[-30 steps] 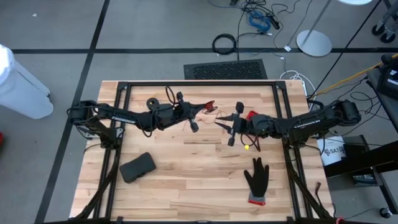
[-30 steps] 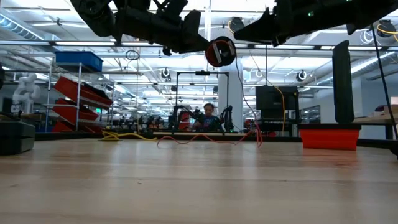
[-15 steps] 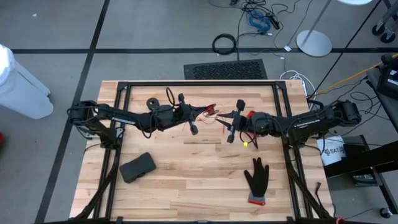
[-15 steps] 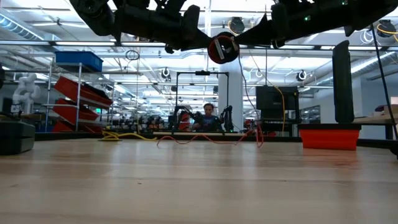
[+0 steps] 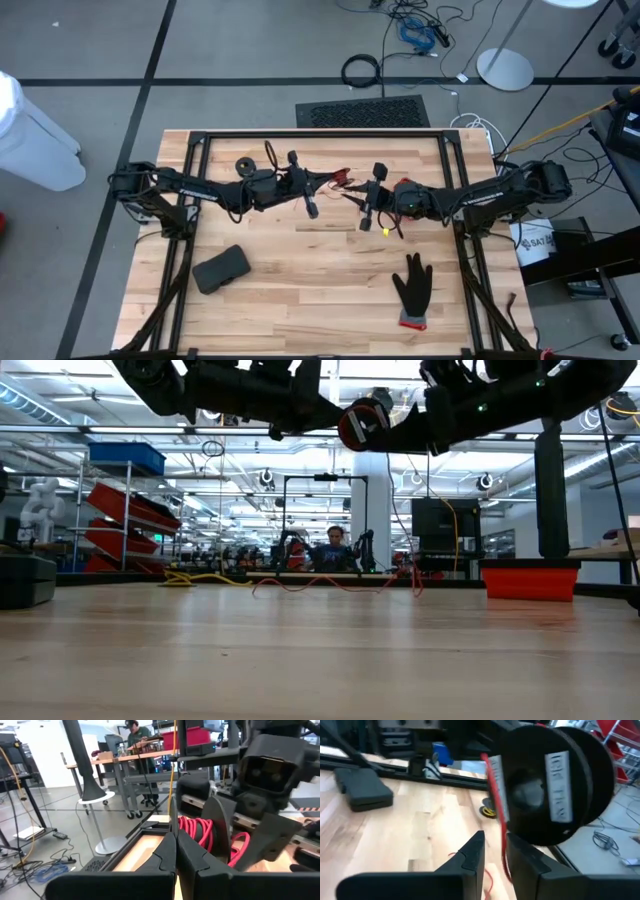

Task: Coil cords
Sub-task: Uncoil the red wire from the black spool

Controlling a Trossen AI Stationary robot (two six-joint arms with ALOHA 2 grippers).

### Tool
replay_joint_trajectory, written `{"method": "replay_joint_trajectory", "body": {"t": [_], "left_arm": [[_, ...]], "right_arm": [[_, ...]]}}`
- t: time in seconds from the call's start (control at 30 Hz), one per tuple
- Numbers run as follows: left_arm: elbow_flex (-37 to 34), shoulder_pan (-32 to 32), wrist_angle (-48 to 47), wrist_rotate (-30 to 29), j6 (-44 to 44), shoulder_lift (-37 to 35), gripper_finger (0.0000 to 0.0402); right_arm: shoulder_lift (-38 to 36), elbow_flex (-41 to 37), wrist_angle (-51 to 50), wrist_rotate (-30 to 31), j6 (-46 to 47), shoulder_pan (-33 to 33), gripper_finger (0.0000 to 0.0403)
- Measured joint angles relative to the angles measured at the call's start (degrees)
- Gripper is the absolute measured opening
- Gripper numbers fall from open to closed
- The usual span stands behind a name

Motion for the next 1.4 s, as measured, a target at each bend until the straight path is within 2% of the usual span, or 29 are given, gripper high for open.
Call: {"method": "replay_joint_trajectory", "body": {"t": [0.23,0.5,1.0,1.1,1.27,1.4], "left_arm": [[0.0,0.0,-1.4,0.0,0.0,0.0,0.0000],[0.0,0.0,-3.1,-0.4,1.2,0.0,0.0000],[0.0,0.0,-4.4,-1.6,3.5,0.0,0.0000],[0.0,0.0,-4.4,-1.6,3.5,0.0,0.0000],[0.0,0.0,-4.2,-1.6,3.5,0.0,0.0000],[0.0,0.0,-4.2,-1.7,3.5,0.0,0.0000]], "right_arm": [[0.2,0.0,2.4,0.0,-0.9,0.0,0.0053],[0.0,0.0,1.8,0.0,-2.0,1.0,0.0066],[-3.5,0.0,-5.0,-0.3,1.1,0.9,0.0070],[-3.5,0.0,-5.0,-0.3,1.2,0.9,0.0056],[-3.5,0.0,-4.3,-0.3,0.5,0.9,0.0010],[-3.5,0.0,-3.9,-0.6,0.3,0.9,0.0004]]}}
